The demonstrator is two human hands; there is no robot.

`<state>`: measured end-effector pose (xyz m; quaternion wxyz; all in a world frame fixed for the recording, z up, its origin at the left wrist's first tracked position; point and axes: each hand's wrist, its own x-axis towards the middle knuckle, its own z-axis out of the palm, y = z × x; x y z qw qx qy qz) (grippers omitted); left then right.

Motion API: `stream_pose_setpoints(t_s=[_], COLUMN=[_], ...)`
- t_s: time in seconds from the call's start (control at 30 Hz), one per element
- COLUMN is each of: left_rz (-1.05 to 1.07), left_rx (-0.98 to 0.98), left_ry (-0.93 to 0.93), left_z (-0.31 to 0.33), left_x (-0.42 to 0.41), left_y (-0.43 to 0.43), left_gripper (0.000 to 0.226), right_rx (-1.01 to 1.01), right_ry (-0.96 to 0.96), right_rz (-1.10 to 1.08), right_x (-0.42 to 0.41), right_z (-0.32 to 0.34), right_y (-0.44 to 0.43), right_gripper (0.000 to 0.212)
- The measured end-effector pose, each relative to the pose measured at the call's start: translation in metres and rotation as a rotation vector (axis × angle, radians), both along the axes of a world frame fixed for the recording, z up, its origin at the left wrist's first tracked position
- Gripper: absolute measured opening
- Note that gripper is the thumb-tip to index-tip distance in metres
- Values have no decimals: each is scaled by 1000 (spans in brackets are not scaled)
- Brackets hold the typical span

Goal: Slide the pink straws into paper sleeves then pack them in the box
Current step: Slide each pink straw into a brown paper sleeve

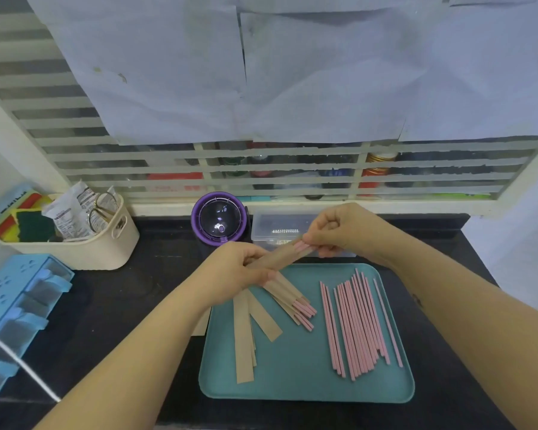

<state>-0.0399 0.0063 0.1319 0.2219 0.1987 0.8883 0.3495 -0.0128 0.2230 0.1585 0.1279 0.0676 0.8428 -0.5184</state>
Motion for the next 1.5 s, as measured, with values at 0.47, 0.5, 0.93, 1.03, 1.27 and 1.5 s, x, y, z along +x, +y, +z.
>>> stream_pose_setpoints(t_s=[0.47, 0.5, 0.93, 1.03, 1.27, 1.5], left_rz=[505, 530, 620, 663, 621, 404], left_rx=[-151, -190, -427, -362, -353, -97], left_ry=[-14, -3, -4, -58, -64, -121], left_z=[-141, -148, -185, -184, -183, -122], left_x=[-7, -6, -18, -19, -24, -16], left_y=[-79, -83, -77, -71, -80, -72], left_gripper=[27, 28, 37, 32, 51, 42], right_rx=[-154, -77, 766, 733, 641, 478], right_ry=[-277, -253, -125, -133, -141, 82], right_rz=[-484, -470, 19, -28, -16, 208], right_x=[13, 12, 7, 6, 1, -2], right_z=[-159, -165, -184, -182, -174, -115], right_y=[-24, -30, -52, -51, -50, -51], right_gripper=[10, 13, 24, 16, 15, 22])
